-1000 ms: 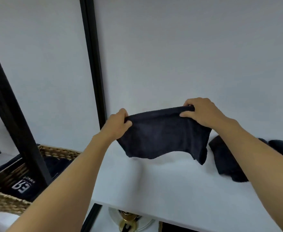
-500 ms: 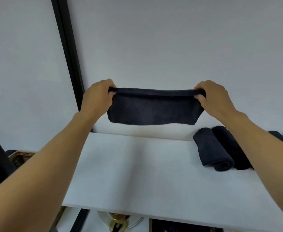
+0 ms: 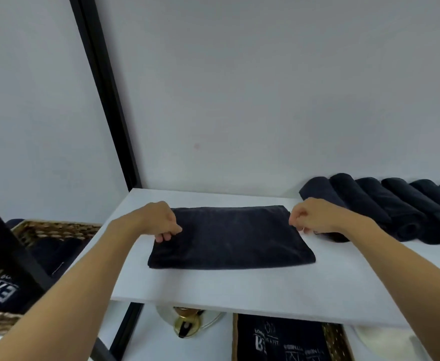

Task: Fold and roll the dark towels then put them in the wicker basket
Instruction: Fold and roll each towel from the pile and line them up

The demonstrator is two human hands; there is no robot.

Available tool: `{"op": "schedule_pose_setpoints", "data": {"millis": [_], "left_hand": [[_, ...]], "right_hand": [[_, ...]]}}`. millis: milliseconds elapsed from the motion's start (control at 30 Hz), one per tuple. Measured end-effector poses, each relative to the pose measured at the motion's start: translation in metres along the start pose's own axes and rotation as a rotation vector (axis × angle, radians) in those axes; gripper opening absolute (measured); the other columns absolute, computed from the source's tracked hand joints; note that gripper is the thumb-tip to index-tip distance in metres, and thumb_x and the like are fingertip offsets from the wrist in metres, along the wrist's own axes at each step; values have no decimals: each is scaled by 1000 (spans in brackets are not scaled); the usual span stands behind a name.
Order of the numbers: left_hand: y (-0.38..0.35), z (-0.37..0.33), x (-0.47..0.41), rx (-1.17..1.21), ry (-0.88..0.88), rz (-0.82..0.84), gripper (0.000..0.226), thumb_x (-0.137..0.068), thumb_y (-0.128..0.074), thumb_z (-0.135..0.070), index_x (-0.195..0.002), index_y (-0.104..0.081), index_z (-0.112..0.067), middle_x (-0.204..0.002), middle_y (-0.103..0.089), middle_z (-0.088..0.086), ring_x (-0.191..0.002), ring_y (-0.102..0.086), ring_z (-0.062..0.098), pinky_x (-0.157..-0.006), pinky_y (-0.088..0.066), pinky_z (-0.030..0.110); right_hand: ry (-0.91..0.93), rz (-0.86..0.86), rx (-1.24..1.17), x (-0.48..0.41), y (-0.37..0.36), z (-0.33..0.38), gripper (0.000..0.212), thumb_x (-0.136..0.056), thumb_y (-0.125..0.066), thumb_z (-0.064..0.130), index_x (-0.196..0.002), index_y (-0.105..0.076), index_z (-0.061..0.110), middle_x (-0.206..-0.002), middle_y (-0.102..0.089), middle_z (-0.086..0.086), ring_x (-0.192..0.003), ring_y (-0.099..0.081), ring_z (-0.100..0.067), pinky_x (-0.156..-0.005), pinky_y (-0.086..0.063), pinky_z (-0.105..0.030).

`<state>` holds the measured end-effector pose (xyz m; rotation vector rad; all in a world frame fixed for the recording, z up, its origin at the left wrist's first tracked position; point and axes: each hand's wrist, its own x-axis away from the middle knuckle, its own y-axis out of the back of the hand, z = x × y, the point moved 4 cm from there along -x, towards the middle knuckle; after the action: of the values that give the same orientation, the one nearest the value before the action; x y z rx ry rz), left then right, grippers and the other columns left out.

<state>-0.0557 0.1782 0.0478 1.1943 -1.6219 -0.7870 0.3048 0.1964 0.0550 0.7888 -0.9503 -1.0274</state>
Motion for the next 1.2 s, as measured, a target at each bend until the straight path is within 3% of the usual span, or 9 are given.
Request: {"op": "schedule_pose_setpoints", "data": {"millis": [100,267,400,533,600,800,933,1033,1200], "left_hand": [[2,8,-25,-26,29,-312,18,-92,-53,-21,-103,-68,-20,-114,-68,1,-101,-62,22,-90,-50,37],[-19,23,-63,18,97,-233,53,-94,-58,-21,-144,-40,-19,-142,-49,9,-129,-45,30,-107,-39,40],[-11,27,-77,86,108,-273,37,-83,-74,-23,-117,-64,-15,-120,-62,9,-110,-57,25,-93,-47,35],[2,26,-77,122,73,-303,26,-72,-84,-27,-87,-63,-19,-96,-63,0,-93,-59,20,-74,-43,27],[3,28,-76,145,59,-266,30,-71,-84,-26,-88,-60,-20,-100,-62,-1,-95,-58,19,-75,-42,27],[7,34,-77,142,104,-159,39,-70,-86,-30,-101,-64,-20,-104,-61,2,-99,-57,19,-83,-43,30],[10,30,-78,249,86,-154,32,-69,-87,-22,-86,-60,-16,-92,-60,2,-84,-56,18,-70,-42,28],[14,29,-74,276,54,-184,28,-70,-86,-18,-85,-63,-14,-91,-63,5,-85,-59,20,-69,-44,28],[22,26,-69,313,-27,-305,31,-69,-86,-16,-93,-66,-18,-96,-65,3,-87,-62,19,-71,-45,27]], "right_hand": [[-9,-205,35,-25,2,1,20,-94,-49,12,-96,-68,18,-99,-66,2,-86,-60,-13,-76,-47,-25],[-18,-185,25,-71,-12,-6,31,-98,-47,10,-124,-61,19,-133,-58,-3,-118,-54,-21,-98,-44,-30],[11,-86,40,-98,-21,-5,35,-97,-55,21,-131,-56,19,-137,-54,-5,-121,-52,-23,-98,-40,-30],[75,-137,132,-108,-16,2,12,-85,-68,24,-97,-68,20,-96,-61,7,-95,-59,-17,-79,-45,-29],[86,-131,133,-109,-13,4,13,-84,-70,25,-94,-66,19,-94,-61,7,-95,-60,-18,-81,-48,-31],[-39,44,119,-110,-10,-8,59,-86,-68,44,-136,-46,21,-130,-48,-1,-116,-50,-22,-95,-40,-32],[-63,46,-28,-110,-10,-8,33,-83,-74,35,-104,-64,13,-103,-63,-3,-81,-56,-16,-70,-45,-28],[-58,43,-108,-110,-10,-7,21,-81,-76,27,-89,-59,18,-92,-60,0,-77,-55,-15,-64,-43,-24],[-81,-7,-273,-108,-5,-8,29,-81,-75,14,-105,-58,12,-94,-55,-3,-79,-53,-17,-64,-47,-26]]}}
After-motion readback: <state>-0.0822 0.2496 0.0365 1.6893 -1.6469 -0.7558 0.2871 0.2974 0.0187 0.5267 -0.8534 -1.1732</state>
